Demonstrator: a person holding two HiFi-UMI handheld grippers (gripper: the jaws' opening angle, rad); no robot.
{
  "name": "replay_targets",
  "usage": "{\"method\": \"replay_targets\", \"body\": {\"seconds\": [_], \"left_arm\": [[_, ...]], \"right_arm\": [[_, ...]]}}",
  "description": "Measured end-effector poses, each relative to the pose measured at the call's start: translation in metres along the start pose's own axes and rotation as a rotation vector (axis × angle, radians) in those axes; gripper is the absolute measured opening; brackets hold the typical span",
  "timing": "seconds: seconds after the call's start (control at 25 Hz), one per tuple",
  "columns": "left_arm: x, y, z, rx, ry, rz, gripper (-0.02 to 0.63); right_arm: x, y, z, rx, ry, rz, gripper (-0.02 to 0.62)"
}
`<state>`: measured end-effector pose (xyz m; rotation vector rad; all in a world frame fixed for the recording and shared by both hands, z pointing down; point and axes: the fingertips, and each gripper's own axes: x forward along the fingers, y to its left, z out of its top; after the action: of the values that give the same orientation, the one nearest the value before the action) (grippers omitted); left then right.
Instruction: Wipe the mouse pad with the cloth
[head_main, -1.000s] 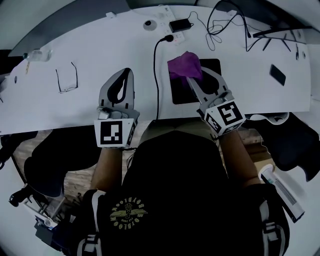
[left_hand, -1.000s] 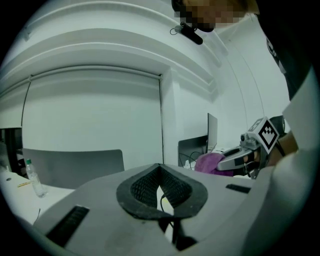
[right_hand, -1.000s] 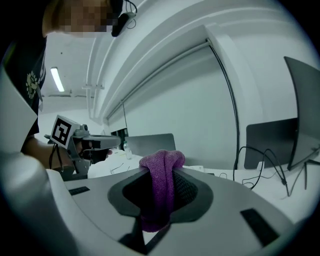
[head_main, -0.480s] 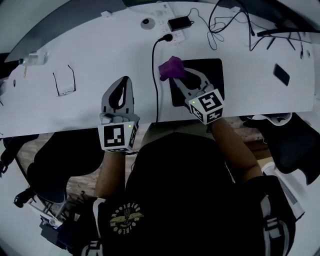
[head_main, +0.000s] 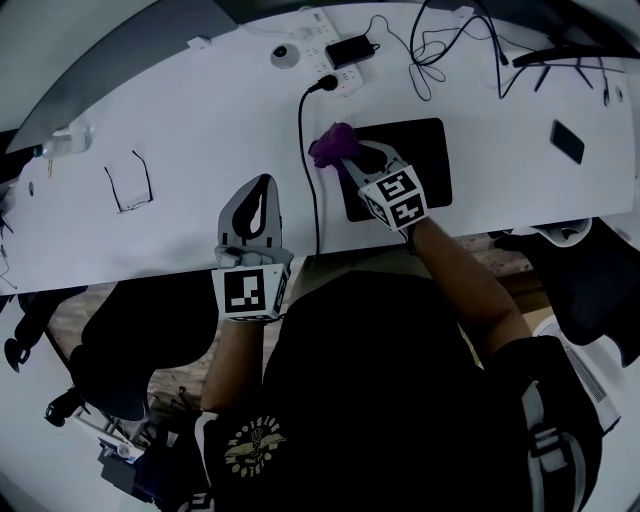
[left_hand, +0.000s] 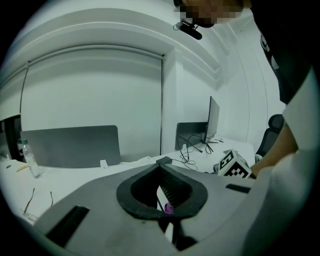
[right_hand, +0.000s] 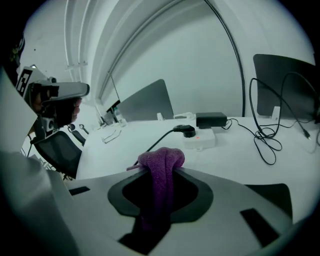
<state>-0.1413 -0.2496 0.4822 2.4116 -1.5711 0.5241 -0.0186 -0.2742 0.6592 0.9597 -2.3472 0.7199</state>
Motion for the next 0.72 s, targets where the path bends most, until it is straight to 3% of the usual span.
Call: {"method": "replay_targets", "body": {"seconds": [0.28, 0.44, 0.72], "left_arm": [[0.015, -0.015, 0.002, 0.005, 0.007, -0.042, 0.002], [0.024, -0.025, 0.004, 0.015, 0.046, -0.077, 0.002], [0.034, -0.037, 0.009, 0.022, 0.001, -0.104, 0.002]], "right_arm": [[-0.009, -0.054, -0.029, 0.030, 0.086, -0.145, 0.091], [-0.028, -0.092, -0.036, 0.057, 0.079, -0.219, 0.092], [-0.071, -0.162, -0.047, 0.124, 0.071, -0.371, 0.092]]}}
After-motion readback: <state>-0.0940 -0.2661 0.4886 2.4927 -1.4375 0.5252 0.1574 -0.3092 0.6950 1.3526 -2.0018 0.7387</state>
